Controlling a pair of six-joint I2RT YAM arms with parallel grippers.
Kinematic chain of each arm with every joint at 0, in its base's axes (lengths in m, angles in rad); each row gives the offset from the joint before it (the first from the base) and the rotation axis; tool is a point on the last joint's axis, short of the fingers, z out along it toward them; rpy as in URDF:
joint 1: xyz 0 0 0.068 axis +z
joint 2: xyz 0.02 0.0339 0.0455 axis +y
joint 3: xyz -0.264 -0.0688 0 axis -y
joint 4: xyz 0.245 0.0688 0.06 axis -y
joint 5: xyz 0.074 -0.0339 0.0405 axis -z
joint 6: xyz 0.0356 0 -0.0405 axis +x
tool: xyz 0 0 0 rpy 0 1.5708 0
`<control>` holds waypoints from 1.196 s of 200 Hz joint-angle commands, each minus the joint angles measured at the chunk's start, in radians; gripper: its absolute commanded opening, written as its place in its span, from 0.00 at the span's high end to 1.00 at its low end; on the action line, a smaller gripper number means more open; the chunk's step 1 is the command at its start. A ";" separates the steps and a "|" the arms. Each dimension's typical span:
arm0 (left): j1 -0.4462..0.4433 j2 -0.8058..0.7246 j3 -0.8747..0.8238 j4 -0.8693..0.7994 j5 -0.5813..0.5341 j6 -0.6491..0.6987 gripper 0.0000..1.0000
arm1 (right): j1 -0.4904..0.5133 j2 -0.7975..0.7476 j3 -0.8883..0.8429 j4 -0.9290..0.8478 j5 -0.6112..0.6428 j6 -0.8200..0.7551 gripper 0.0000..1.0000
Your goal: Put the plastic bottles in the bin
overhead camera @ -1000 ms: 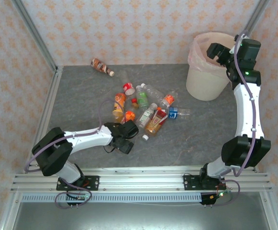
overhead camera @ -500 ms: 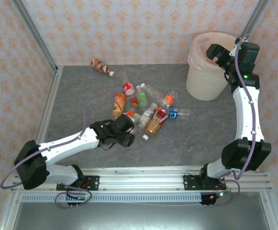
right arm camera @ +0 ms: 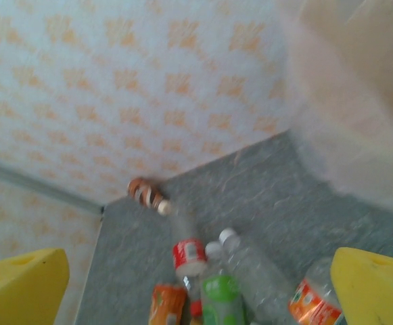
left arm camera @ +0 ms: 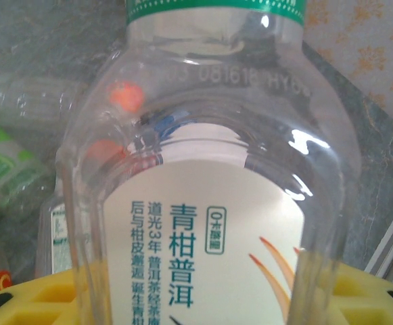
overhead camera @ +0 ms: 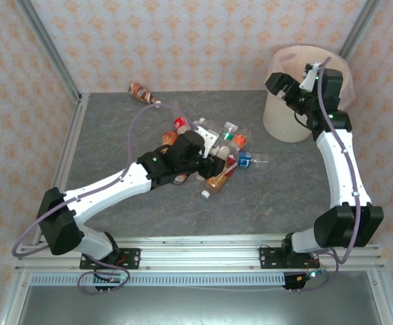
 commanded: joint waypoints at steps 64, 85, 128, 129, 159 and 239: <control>0.034 0.032 0.043 0.075 -0.023 0.071 0.45 | 0.165 -0.130 -0.209 0.011 -0.264 -0.147 0.01; 0.034 0.034 0.021 0.137 -0.019 0.042 0.45 | 0.178 -0.141 -0.254 0.076 -0.325 -0.114 0.01; 0.022 0.058 0.044 0.197 -0.037 0.036 0.45 | 0.200 -0.126 -0.304 0.205 -0.370 -0.036 0.03; 0.021 0.059 0.046 0.196 -0.037 0.037 0.45 | 0.200 -0.126 -0.306 0.210 -0.374 -0.033 0.03; 0.013 0.100 0.094 0.176 -0.059 0.039 0.46 | 0.221 -0.121 -0.320 0.249 -0.395 -0.027 0.12; 0.013 0.115 0.094 0.196 -0.064 0.014 0.46 | 0.222 -0.038 -0.223 0.092 -0.374 -0.078 0.36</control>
